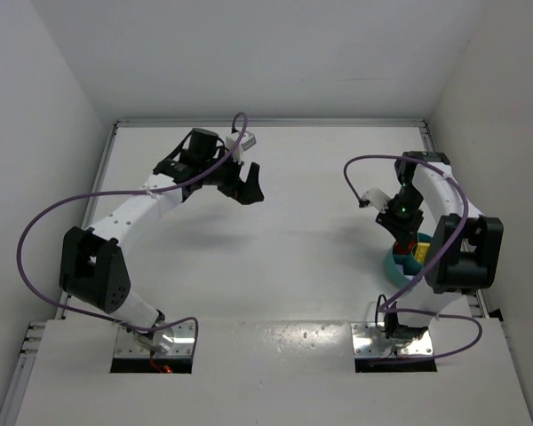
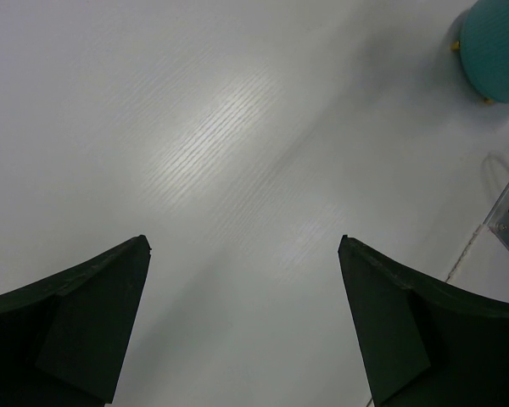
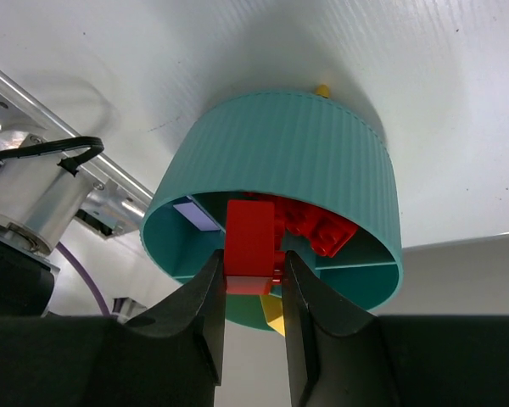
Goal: Sort the legos into containers by color
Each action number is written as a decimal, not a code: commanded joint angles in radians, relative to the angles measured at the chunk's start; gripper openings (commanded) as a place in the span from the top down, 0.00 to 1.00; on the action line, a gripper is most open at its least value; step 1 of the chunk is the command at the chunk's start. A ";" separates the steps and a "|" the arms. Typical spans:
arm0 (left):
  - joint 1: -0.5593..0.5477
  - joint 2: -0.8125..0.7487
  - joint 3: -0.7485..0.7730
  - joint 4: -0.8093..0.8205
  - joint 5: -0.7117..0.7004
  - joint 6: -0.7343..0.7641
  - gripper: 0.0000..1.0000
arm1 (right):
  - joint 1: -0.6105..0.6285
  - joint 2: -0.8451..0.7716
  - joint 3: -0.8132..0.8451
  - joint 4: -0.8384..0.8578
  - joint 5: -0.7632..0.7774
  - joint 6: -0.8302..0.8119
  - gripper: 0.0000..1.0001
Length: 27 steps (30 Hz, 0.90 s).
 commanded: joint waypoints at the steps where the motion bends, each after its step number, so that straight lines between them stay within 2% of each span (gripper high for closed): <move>1: 0.013 -0.003 0.019 0.017 0.019 -0.005 0.00 | 0.006 0.000 -0.005 -0.066 0.025 -0.016 0.99; 8: 0.013 -0.003 0.019 0.017 0.019 -0.014 0.00 | 0.006 0.028 -0.005 -0.066 0.058 -0.007 0.79; 13: 0.013 0.006 0.019 0.017 0.019 -0.014 0.00 | 0.006 0.028 0.025 -0.066 0.058 -0.007 0.71; 27: 0.013 0.006 0.008 0.017 0.038 -0.014 0.00 | 0.006 -0.001 0.078 -0.066 0.058 0.021 0.59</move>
